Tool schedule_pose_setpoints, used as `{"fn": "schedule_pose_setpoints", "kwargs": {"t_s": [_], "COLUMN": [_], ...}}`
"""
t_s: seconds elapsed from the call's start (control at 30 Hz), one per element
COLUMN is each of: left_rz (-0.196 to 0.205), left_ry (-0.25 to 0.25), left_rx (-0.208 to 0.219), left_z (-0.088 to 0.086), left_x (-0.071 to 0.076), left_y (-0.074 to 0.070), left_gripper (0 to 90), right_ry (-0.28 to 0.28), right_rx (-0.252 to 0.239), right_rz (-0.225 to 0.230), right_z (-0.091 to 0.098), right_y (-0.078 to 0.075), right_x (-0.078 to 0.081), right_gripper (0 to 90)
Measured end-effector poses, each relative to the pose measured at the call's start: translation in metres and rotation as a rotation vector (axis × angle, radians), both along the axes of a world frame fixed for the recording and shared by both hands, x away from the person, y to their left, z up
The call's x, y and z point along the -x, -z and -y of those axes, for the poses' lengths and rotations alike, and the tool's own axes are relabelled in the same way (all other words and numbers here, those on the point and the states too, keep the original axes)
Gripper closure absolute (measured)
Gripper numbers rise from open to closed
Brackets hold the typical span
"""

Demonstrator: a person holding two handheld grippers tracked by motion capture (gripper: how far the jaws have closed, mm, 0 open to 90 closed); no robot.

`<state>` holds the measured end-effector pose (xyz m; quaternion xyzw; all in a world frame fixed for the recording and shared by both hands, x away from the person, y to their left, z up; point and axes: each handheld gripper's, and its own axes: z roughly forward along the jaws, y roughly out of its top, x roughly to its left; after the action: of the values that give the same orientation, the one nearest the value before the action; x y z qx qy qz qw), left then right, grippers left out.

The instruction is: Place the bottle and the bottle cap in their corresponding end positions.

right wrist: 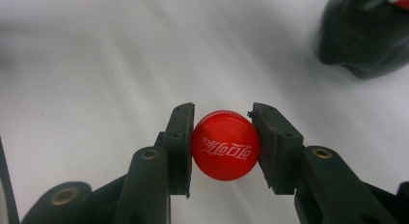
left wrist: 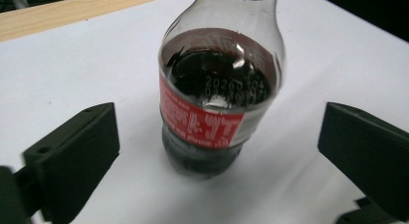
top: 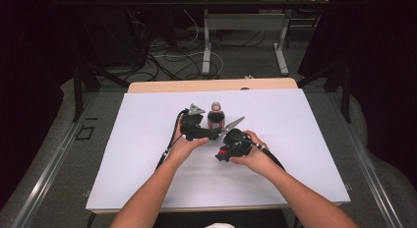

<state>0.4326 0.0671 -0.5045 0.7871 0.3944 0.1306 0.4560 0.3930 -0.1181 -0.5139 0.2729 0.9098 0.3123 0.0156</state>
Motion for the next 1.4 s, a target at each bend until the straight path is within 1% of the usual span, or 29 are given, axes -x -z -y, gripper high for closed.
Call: {"fn": "schedule_pose_setpoints", "kwargs": {"t_s": [0.03, 0.07, 0.1, 0.2, 0.23, 0.3, 0.37, 0.43, 0.47, 0.5, 0.53, 0.57, 0.6, 0.63, 0.67, 0.73, 0.77, 0.83, 0.9, 0.93, 0.97, 1.0, 1.03, 1.1, 1.17, 1.23, 1.27, 1.33, 1.4], "left_rz": [-0.004, -0.001, 0.003, -0.009, -0.003, 0.002, 0.009, 0.006, 0.007, 0.017, 0.012, 0.014, 0.012, 0.02, 0.023, 0.016, 0.022, 0.003, -0.001, 0.004, -0.003, -0.002, 0.0, -0.011, -0.007, -0.001, -0.003, -0.009, -0.012], "left_ry": [-0.003, -0.006, -0.001, 0.004, 0.002, 0.006, 0.011, 0.009, 0.005, 0.004, 0.005, 0.005, 0.006, 0.006, 0.003, -0.006, -0.012, -0.028, -0.027, -0.028, -0.032, -0.028, -0.041, -0.053, -0.074, -0.098, -0.104, -0.121, -0.131], "left_rx": [0.016, 0.026, 0.024, 0.035, 0.043, 0.053, 0.057, 0.065, 0.071, 0.067, 0.068, 0.065, 0.059, 0.053, 0.052, 0.057, 0.061, 0.078, 0.066, 0.059, 0.06, 0.051, 0.052, 0.046, 0.038, 0.034, 0.034, 0.033, 0.04], "left_z": [-0.003, -0.006, -0.011, -0.023, -0.025, -0.032, -0.038, -0.044, -0.047, -0.051, -0.054, -0.056, -0.059, -0.062, -0.064, -0.069, -0.071, -0.073, -0.076, -0.078, -0.079, -0.082, -0.084, -0.09, -0.097, -0.105, -0.109, -0.115, -0.118], "left_x": [0.003, 0.007, 0.01, 0.021, 0.026, 0.037, 0.045, 0.053, 0.057, 0.06, 0.062, 0.065, 0.067, 0.069, 0.07, 0.072, 0.073, 0.075, 0.076, 0.077, 0.078, 0.078, 0.079, 0.081, 0.082, 0.082, 0.083, 0.084, 0.084], "left_y": [-0.001, -0.002, -0.003, -0.006, -0.007, -0.008, -0.008, -0.007, -0.007, -0.006, -0.006, -0.005, -0.004, -0.004, -0.003, -0.002, -0.001, 0.001, 0.002, 0.003, 0.004, 0.004, 0.005, 0.006, 0.006, 0.007, 0.006, 0.006, 0.007], "left_gripper": [0.6, 0.6, 0.6, 0.6, 0.6, 0.6, 0.7, 0.7, 0.7, 0.8, 0.8, 0.8, 0.8, 0.8, 0.8, 0.8, 0.8, 0.8, 0.8, 0.8, 0.8, 0.8, 0.8, 0.8, 0.8, 0.8, 0.8, 0.8, 0.8], "right_ry": [-0.022, -0.009, -0.029, -0.036, -0.019, -0.042, -0.02, -0.031, -0.034, -0.038, -0.039, -0.036, -0.04, -0.04, -0.029, -0.042, -0.042, -0.044, -0.035, -0.032, -0.027, -0.008, 0.002, 0.019, 0.048, 0.123, 0.183, 0.24, 0.296], "right_rx": [-0.006, 0.008, 0.013, 0.017, 0.025, 0.025, 0.033, 0.037, 0.039, 0.038, 0.035, 0.039, 0.048, 0.052, 0.06, 0.062, 0.068, 0.051, 0.034, 0.023, 0.015, 0.0, -0.019, -0.066, -0.116, -0.159, -0.184, -0.233, -0.242], "right_rz": [0.014, -0.009, 0.001, -0.004, -0.01, 0.006, -0.024, -0.021, -0.001, -0.005, -0.005, -0.012, -0.001, -0.003, -0.011, -0.001, 0.009, 0.01, 0.029, 0.044, 0.049, 0.053, 0.065, 0.101, 0.142, 0.16, 0.134, 0.127, 0.172], "right_z": [-0.002, -0.003, -0.004, -0.008, -0.009, -0.01, -0.012, -0.013, -0.013, -0.014, -0.015, -0.015, -0.016, -0.017, -0.018, -0.018, -0.019, -0.018, -0.017, -0.016, -0.015, -0.013, -0.01, -0.001, 0.012, 0.025, 0.032, 0.049, 0.064], "right_y": [0.003, 0.004, 0.006, 0.012, 0.013, 0.017, 0.017, 0.019, 0.02, 0.021, 0.022, 0.022, 0.023, 0.024, 0.025, 0.027, 0.028, 0.028, 0.026, 0.024, 0.022, 0.019, 0.016, 0.009, 0.004, 0.002, 0.0, 0.0, -0.001], "right_x": [-0.001, 0.001, 0.001, 0.001, 0.002, 0.002, 0.005, 0.004, 0.003, 0.003, 0.002, 0.003, 0.002, 0.002, 0.003, 0.002, 0.002, 0.001, 0.0, 0.0, -0.001, 0.0, 0.001, 0.002, 0.004, 0.007, 0.009, 0.01, 0.011], "right_gripper": [61.0, 61.0, 61.0, 61.0, 61.0, 61.0, 61.0, 60.9, 60.9, 60.8, 60.7, 60.7, 60.7, 60.5, 60.3, 56.5, 54.2, 49.4, 43.5, 42.4, 40.6, 38.7, 38.6, 38.3, 37.8, 35.6, 34.8, 33.8, 25.4]}}
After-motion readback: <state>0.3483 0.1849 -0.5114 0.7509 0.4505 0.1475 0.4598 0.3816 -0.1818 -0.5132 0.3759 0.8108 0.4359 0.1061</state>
